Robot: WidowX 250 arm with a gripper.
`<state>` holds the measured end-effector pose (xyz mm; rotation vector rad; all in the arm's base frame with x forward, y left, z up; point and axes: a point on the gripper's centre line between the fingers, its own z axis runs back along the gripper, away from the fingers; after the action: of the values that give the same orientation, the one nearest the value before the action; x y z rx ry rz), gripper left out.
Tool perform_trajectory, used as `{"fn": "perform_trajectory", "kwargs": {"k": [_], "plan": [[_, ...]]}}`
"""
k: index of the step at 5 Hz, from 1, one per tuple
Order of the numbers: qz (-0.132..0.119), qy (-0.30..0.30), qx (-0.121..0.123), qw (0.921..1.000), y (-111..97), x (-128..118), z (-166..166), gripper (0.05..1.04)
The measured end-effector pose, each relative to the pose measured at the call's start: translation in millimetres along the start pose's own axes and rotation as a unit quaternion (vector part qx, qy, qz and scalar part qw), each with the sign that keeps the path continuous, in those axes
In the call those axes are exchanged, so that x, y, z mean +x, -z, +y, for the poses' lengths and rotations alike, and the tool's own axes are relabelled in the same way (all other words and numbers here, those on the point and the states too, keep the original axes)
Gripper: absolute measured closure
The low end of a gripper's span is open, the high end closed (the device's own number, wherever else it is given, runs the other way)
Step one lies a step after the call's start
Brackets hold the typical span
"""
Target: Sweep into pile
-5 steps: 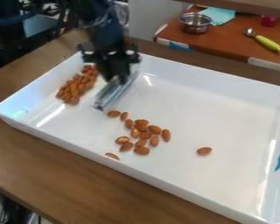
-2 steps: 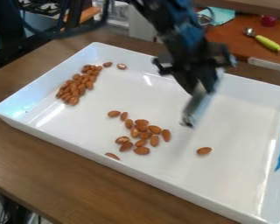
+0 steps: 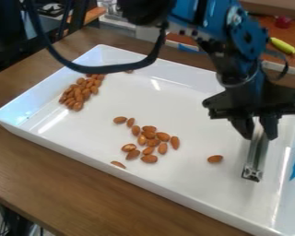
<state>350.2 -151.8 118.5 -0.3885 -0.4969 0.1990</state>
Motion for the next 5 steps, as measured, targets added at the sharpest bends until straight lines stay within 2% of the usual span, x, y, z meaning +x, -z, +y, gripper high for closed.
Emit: {"fn": "perform_trajectory", "kwargs": {"k": [1,2,3,5], "plan": [[-0.014,-0.018,0.013,0.9997,1,1,2,0.768],[0.008,-0.024,0.038,0.9989,5,-12,21,0.768],[0.028,-0.054,0.065,0.9960,-6,-14,48,0.768],[0.084,-0.064,0.091,0.9902,-27,-16,92,0.768]]}}
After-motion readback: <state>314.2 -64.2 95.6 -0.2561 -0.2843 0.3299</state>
